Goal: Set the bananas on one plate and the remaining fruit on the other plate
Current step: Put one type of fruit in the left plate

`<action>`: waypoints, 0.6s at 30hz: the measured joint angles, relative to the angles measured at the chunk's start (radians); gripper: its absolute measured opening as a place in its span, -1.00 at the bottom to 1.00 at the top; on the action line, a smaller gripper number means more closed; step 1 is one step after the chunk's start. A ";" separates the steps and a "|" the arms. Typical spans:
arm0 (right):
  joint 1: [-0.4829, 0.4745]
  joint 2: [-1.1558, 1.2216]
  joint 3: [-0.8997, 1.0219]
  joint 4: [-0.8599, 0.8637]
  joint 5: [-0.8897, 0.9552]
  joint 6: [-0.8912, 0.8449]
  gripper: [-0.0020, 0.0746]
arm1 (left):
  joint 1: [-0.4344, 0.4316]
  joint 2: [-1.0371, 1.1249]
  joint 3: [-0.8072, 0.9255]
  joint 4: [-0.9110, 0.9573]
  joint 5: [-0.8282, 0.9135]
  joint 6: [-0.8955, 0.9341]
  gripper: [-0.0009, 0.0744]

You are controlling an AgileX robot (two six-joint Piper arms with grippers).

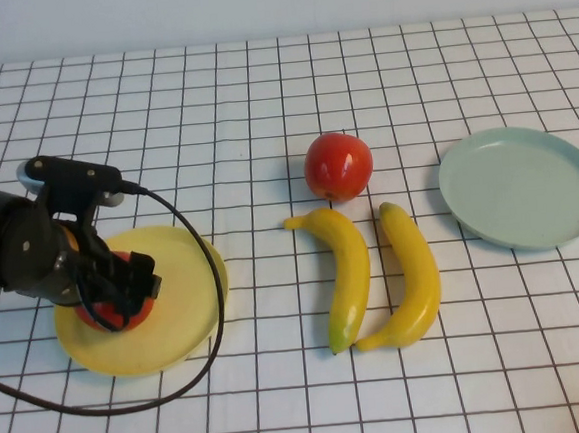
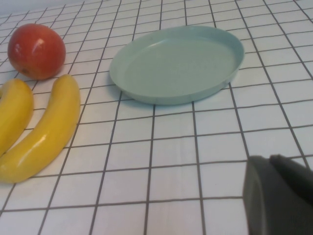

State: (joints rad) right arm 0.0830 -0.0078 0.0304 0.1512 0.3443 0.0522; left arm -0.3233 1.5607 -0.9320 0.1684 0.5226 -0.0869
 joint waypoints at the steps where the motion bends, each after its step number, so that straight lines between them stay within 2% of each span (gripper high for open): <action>1: 0.000 0.000 0.000 0.000 0.000 0.000 -0.99 | 0.000 0.000 -0.002 0.000 0.005 0.000 0.68; 3: 0.000 0.000 0.000 0.000 0.000 0.000 -0.99 | 0.000 0.000 -0.008 0.004 0.019 0.004 0.78; 8: 0.000 0.000 0.000 0.000 0.000 0.000 -0.99 | 0.000 0.002 -0.083 -0.021 0.126 0.038 0.80; 14: 0.000 0.000 0.000 0.000 0.000 0.000 -0.99 | 0.000 -0.019 -0.319 -0.093 0.326 0.087 0.80; 18: 0.000 0.000 0.000 0.000 0.000 0.000 -0.99 | -0.023 -0.013 -0.475 -0.176 0.346 0.200 0.80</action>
State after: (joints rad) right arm 0.0830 -0.0078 0.0304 0.1512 0.3443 0.0522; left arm -0.3463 1.5473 -1.4069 -0.0071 0.8687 0.1130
